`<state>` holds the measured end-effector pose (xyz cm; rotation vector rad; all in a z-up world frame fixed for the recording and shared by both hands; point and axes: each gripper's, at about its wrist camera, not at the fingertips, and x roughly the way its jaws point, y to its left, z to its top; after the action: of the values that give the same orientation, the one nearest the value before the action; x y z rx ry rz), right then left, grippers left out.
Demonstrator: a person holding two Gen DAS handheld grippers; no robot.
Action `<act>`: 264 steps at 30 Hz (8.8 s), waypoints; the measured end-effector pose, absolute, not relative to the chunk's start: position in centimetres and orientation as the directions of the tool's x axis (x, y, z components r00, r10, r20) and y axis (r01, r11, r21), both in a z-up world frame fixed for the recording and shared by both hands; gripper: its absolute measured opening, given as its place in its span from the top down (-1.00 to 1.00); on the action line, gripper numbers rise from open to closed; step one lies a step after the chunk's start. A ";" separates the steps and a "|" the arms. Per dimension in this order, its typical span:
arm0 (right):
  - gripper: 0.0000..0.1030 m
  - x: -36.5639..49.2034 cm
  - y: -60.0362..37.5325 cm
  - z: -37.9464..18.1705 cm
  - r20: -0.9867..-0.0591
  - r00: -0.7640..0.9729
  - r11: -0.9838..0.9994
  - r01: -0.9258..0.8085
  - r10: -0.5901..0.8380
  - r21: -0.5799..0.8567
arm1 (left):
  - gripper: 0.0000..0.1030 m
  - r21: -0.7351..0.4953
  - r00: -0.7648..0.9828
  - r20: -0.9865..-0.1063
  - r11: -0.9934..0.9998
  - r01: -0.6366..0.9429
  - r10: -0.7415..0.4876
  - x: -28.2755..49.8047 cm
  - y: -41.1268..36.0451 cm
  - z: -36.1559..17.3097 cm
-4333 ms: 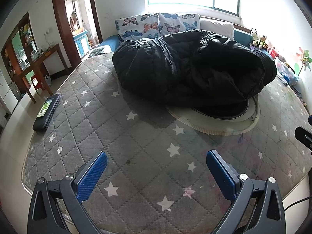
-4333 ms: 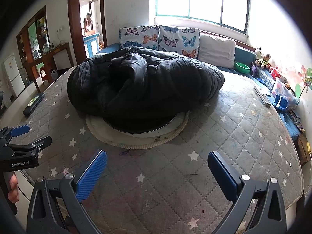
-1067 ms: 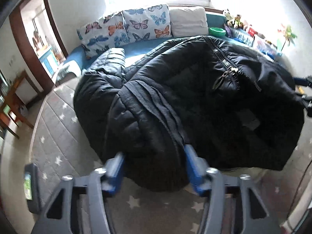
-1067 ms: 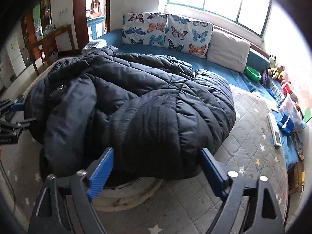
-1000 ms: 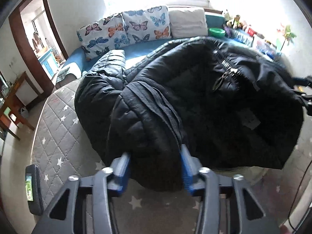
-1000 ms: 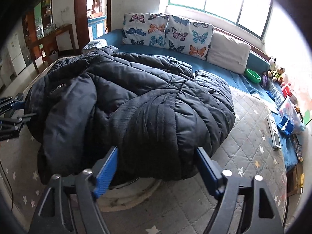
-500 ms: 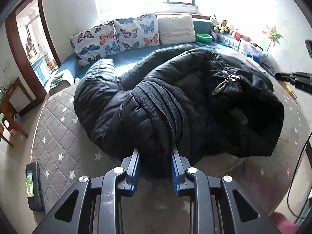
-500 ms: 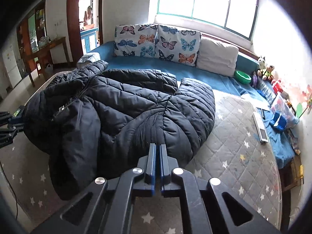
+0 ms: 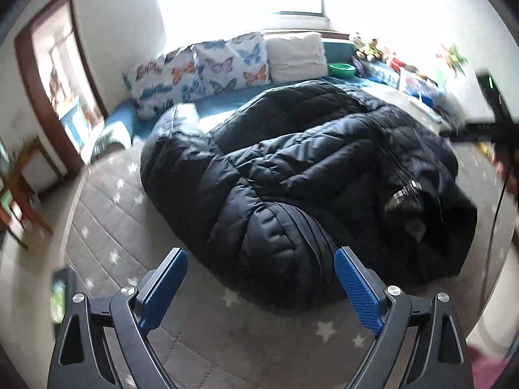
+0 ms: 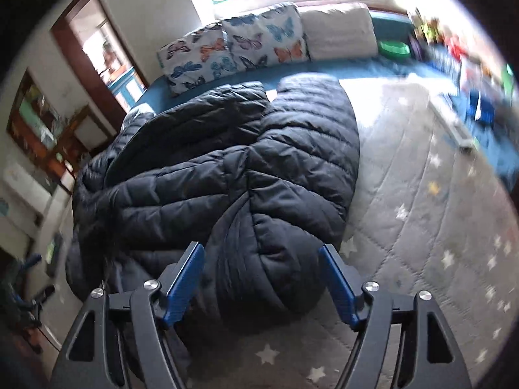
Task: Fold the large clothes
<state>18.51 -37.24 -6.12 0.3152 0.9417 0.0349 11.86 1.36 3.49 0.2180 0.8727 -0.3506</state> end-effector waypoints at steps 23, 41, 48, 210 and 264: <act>-0.13 18.4 -41.2 -14.0 -0.680 0.544 0.691 0.230 0.492 0.685 | -0.49 -0.431 0.335 -0.841 0.901 0.060 -0.425 20.8 5.6 -4.4; 0.26 5.4 -34.9 -1.7 -0.670 0.580 0.861 -0.115 0.464 0.496 | 0.41 -0.365 0.363 -0.817 0.888 0.278 -0.449 7.8 7.7 3.9; 0.09 5.7 -34.6 -7.2 -0.826 0.362 0.887 -0.005 0.432 0.462 | 0.19 -0.361 0.210 -0.888 0.902 0.237 -0.410 4.4 7.2 -0.8; -0.39 -4.5 -16.4 -6.6 -0.780 0.172 0.586 -0.759 0.602 0.285 | -0.49 0.057 0.423 -0.881 0.840 0.539 -0.211 9.5 -10.0 -3.1; -0.40 7.2 -25.4 -6.2 -0.817 0.546 0.920 -0.388 0.186 -0.050 | 0.27 -0.085 0.431 -0.752 0.723 0.686 -0.498 6.3 -10.3 4.0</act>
<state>7.17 -25.44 -6.16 -0.2362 0.9342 0.3441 6.30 -10.30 4.03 0.2492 0.8450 -0.7472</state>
